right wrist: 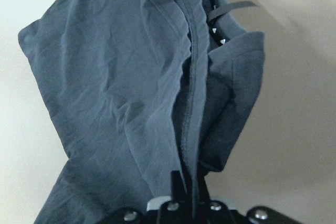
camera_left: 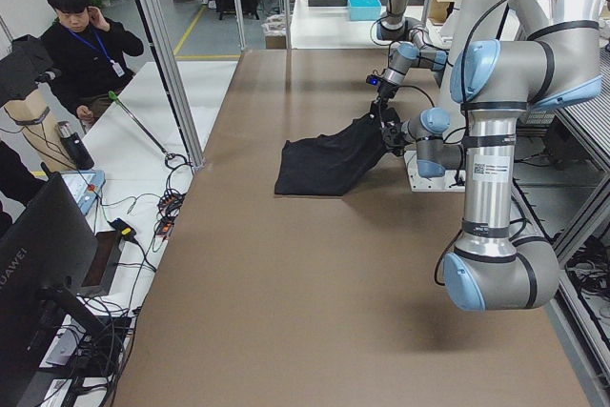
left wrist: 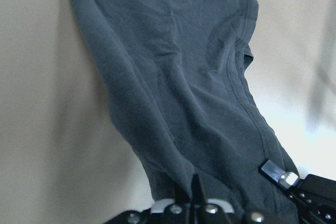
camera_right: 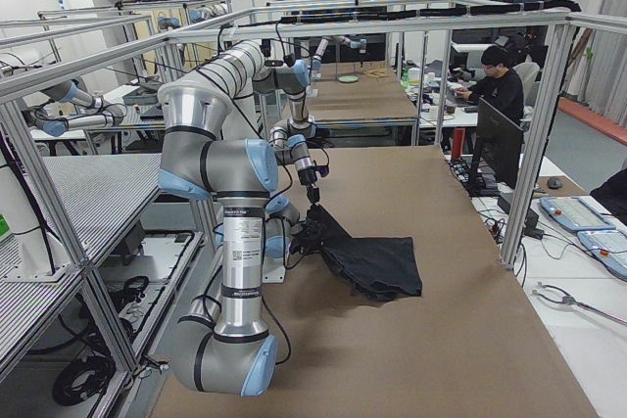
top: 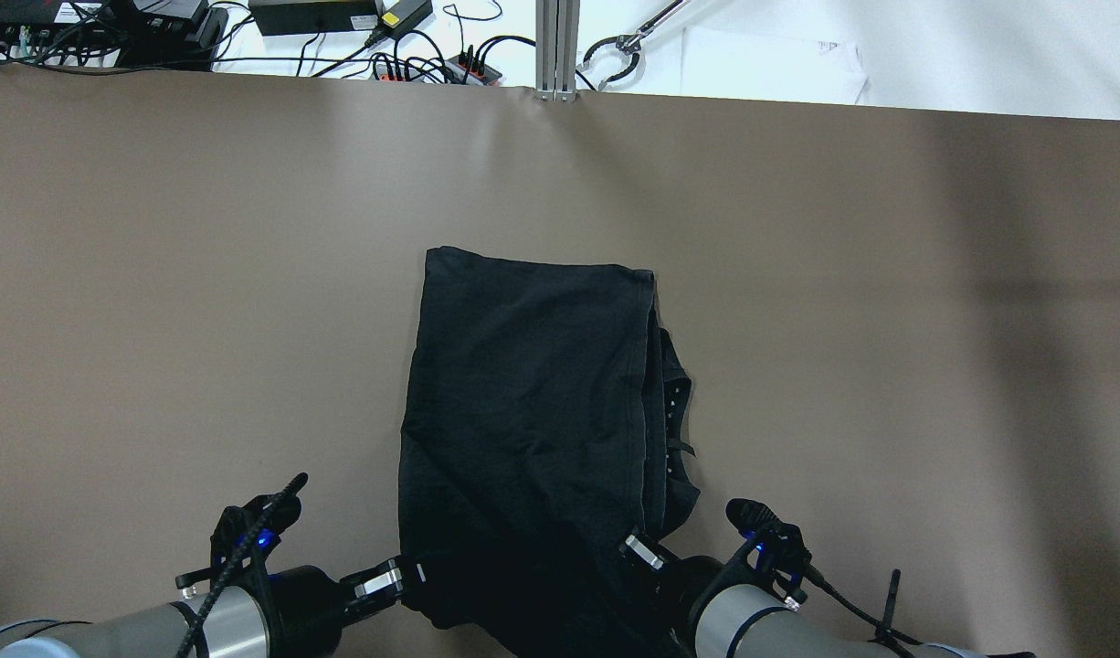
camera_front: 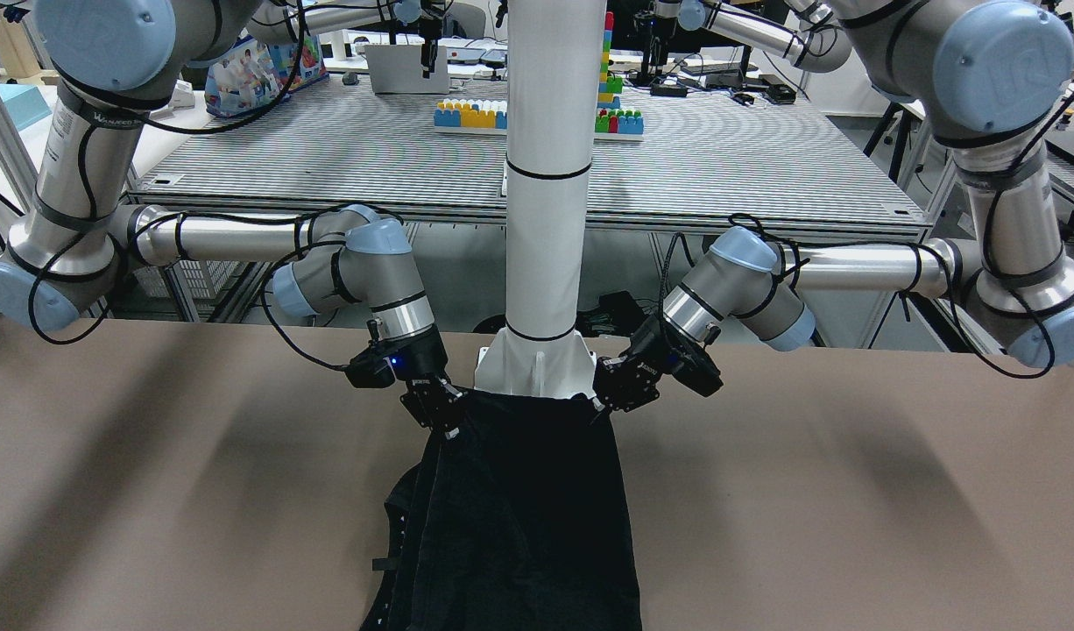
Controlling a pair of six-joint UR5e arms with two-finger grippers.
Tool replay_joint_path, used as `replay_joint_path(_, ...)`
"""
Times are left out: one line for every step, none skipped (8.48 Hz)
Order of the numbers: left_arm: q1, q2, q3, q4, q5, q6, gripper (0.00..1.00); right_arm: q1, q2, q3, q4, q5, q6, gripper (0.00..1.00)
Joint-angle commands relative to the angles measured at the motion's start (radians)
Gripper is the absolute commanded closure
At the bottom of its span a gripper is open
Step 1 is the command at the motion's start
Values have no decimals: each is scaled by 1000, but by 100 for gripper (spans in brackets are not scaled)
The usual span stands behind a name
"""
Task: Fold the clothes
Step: 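Lift the near edge with both grippers and fold it away from the robot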
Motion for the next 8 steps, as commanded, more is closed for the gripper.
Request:
replay_joint_path(-220, -108, 1, 189, -183, 103, 100, 144, 57, -54, -60, 26, -11, 100)
replay_joint_path(-290, -153, 3, 286, -234, 121, 100, 197, 118, -120, -67, 31, -37, 100)
replay_joint_path(-320, -202, 10, 392, -239, 170, 100, 246, 167, -163, -78, 33, -81, 100)
replay_joint_path(-351, -251, 44, 449, -238, 213, 100, 291, 183, -193, -77, 34, -118, 100)
replay_joint_path(-377, -280, 102, 452, -238, 218, 100, 328, 215, -246, -75, 34, -156, 100)
replay_joint_path(-395, -316, 168, 452, -235, 257, 100, 356, 256, -318, -74, 36, -182, 100)
replay_joint_path(-423, -343, 211, 452, -236, 288, 100, 380, 284, -370, -71, 39, -192, 100)
replay_joint_path(-444, -362, 257, 452, -238, 301, 100, 393, 316, -413, -66, 40, -215, 100)
